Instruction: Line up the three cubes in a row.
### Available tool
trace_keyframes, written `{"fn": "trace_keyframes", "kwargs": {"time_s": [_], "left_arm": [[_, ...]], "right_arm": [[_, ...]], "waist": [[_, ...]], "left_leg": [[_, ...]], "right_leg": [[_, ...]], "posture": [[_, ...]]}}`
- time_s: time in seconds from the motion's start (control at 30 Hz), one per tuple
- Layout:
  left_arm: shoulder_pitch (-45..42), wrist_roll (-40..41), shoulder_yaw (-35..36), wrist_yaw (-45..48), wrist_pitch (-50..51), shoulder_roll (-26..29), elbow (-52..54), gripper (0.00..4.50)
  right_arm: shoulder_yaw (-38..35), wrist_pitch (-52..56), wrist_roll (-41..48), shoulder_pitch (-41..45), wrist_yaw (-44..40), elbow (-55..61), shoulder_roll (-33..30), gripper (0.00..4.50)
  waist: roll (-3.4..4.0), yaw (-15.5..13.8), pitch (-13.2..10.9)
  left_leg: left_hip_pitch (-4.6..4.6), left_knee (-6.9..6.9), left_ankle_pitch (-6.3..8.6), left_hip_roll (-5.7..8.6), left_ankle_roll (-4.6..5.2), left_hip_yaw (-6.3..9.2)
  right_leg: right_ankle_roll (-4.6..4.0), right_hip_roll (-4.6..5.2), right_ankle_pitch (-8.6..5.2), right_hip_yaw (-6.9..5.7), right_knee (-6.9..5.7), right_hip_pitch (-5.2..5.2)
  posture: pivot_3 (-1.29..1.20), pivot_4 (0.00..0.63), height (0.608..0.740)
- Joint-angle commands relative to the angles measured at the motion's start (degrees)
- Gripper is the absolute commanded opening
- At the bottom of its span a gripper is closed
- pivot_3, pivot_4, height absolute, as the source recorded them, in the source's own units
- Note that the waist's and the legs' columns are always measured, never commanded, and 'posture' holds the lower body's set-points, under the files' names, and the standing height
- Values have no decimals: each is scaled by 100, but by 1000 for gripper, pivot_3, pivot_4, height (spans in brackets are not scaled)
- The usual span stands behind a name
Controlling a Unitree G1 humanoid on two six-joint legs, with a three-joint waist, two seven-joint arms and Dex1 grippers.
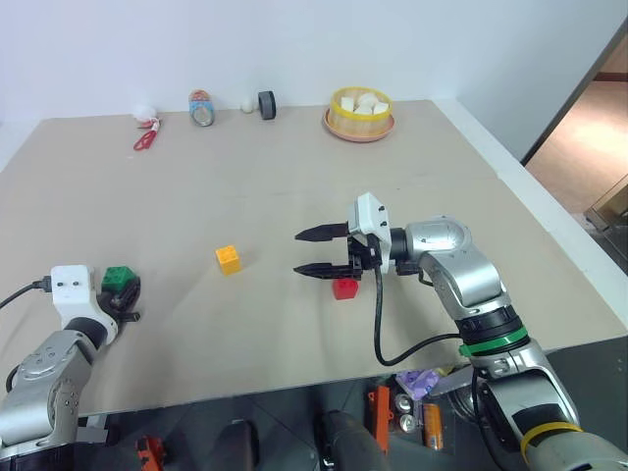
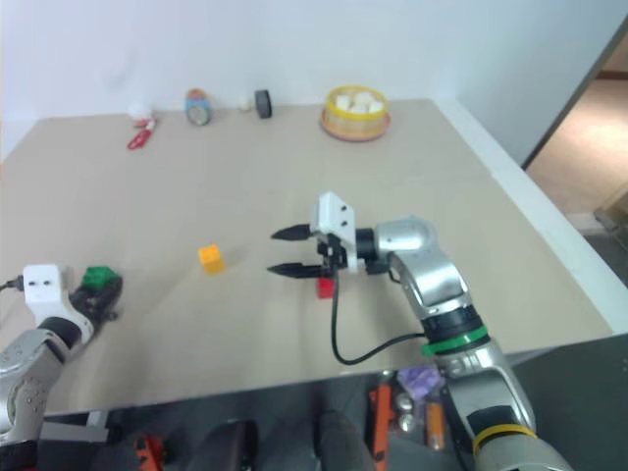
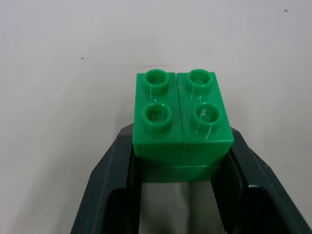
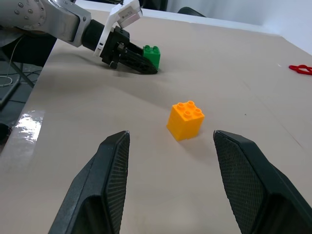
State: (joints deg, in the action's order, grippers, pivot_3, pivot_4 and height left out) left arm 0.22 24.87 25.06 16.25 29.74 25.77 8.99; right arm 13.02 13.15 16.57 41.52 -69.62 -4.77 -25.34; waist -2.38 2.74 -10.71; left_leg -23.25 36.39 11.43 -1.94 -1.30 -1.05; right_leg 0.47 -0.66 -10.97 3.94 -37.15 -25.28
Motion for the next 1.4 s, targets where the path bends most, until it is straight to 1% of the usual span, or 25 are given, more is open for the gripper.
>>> {"fn": "trace_keyframes", "kwargs": {"time_s": [0.03, 0.2, 0.27, 0.43, 0.53, 0.6, 0.8, 0.9, 1.03, 1.13, 1.23, 1.4], "left_arm": [[-23, 27, 30, 3, 6, 6, 124, 1340], [-265, 32, -2, -49, 72, 27, 51, 1340], [-466, 278, 18, 49, 148, -16, 158, 1340], [-639, 34, -678, 865, -281, 356, 488, 1340], [-682, 140, -1077, 1512, -390, 565, 770, 1340], [-747, 206, -1337, 1921, -418, 698, 899, 1340], [-1188, 462, -2175, 3160, -287, 1060, 1155, 1340], [-1520, 419, -2474, 3430, -274, 1033, 972, 1340], [-1991, 98, -2988, 3649, -381, 897, 494, 1340], [-2291, -284, -3413, 3748, -530, 767, 49, 1340], [-2452, -573, -3693, 3851, -706, 667, -309, 1340], [-2552, -803, -3904, 3947, -820, 527, -549, 1340]], "right_arm": [[-58, -111, 12, 158, -19, 40, 14, 2787], [-59, -117, -5, 141, -12, 47, -15, 2787], [-65, -125, -16, 135, -7, 47, -29, 2787], [-96, -94, -30, 108, 2, 70, -62, 2787], [-140, -17, 32, 46, -42, 188, -148, 2787], [-215, 118, 176, -30, -162, 366, -309, 2787], [-596, 740, 773, -347, -724, 951, -1243, 2787], [-719, 849, 864, -516, -738, 1101, -1518, 2787], [-868, 1011, 1035, -767, -717, 1376, -1750, 2787], [-905, 1041, 1004, -879, -569, 1496, -1798, 2787], [-906, 1078, 1015, -928, -466, 1583, -1793, 2787], [-908, 1107, 1018, -991, -336, 1671, -1792, 2787]], "waist": [[0, 0, 0], [0, 0, 0], [-2, -4, 0], [-2, -3, 0], [-2, -3, 0], [-2, -3, 0], [-2, -13, -3], [-3, -8, -3], [-2, 5, -4], [-2, 3, -4], [-3, 5, -4], [-2, 2, -4]], "left_leg": [[0, 0, 0, 1, 0, 0], [0, 1, 0, 0, 0, 2], [0, 1, -1, 0, 0, 4], [-3, 3, 0, 3, 0, 2], [-5, 1, 1, 3, -1, 2], [-5, 0, 1, 3, -2, 3], [-5, 1, 1, 7, -2, 4], [-6, 3, 1, 9, -2, 4], [-1, 2, 1, 5, -1, 7], [-1, 2, 0, 5, -1, 10], [-2, 3, 1, 8, -1, 5], [-6, 3, 1, 8, -1, 8]], "right_leg": [[0, 0, 0, 0, 0, 0], [-1, -1, 0, -1, 0, 0], [0, -2, 0, -3, 0, 1], [3, -1, 2, -1, 0, 1], [5, 0, 3, 0, 1, -1], [2, 0, 0, -1, 1, -1], [-5, 1, -9, 1, 2, -1], [-4, 2, -9, 2, 3, 0], [-2, -6, -7, 1, 2, 0], [5, -8, -3, 1, 0, 1], [7, -6, -1, 7, 1, 0], [23, -5, 6, 6, 2, -1]], "posture": [[0, 150, 740], [0, 150, 740], [0, 150, 740], [0, 150, 740], [0, 150, 740], [0, 150, 740], [0, 150, 740], [0, 150, 740], [0, 150, 740], [0, 150, 740], [0, 150, 740], [0, 150, 740]]}}
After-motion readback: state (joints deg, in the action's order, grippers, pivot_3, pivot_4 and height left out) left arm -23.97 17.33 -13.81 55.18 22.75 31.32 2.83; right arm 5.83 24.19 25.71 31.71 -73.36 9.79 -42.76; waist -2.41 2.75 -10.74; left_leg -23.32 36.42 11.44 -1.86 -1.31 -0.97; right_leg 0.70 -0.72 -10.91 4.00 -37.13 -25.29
